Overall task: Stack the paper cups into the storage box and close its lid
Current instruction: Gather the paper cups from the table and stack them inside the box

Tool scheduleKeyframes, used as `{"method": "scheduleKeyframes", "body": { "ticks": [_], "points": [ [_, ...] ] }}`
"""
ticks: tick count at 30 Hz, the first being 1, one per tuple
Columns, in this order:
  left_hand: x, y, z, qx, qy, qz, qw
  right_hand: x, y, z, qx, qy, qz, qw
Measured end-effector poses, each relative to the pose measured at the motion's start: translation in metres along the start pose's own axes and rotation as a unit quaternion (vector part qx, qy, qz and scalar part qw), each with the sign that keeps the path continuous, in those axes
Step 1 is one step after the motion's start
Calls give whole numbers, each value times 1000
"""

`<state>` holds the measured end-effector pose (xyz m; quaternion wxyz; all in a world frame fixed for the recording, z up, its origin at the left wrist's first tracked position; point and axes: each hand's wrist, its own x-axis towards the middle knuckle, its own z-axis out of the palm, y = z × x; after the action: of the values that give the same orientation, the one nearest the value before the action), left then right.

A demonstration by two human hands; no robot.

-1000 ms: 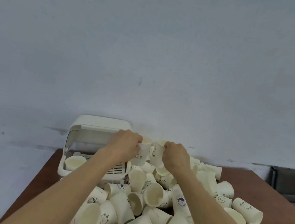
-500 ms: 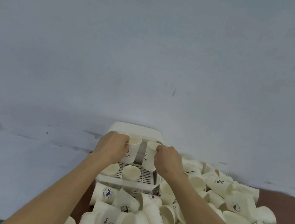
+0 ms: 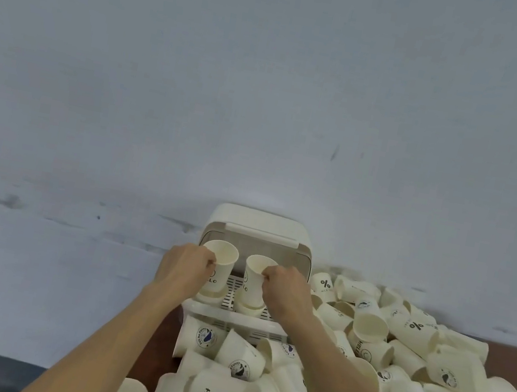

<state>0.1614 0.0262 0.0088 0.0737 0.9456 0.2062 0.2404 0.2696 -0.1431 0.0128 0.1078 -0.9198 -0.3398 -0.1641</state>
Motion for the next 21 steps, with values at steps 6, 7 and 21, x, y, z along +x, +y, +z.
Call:
{"method": "scheduleKeyframes", "body": {
  "ticks": [6,7,21],
  "points": [
    [-3,-9,17,-8,-38,-15,999,-2,-1,20,6,-25,6,1000],
    [-4,-10,20,-11,-43,-16,999,-3,0,22,4,-32,7,999],
    [-17,-16,50,21,-88,0,996,-11,0,47,18,-82,21,996]
  ]
}}
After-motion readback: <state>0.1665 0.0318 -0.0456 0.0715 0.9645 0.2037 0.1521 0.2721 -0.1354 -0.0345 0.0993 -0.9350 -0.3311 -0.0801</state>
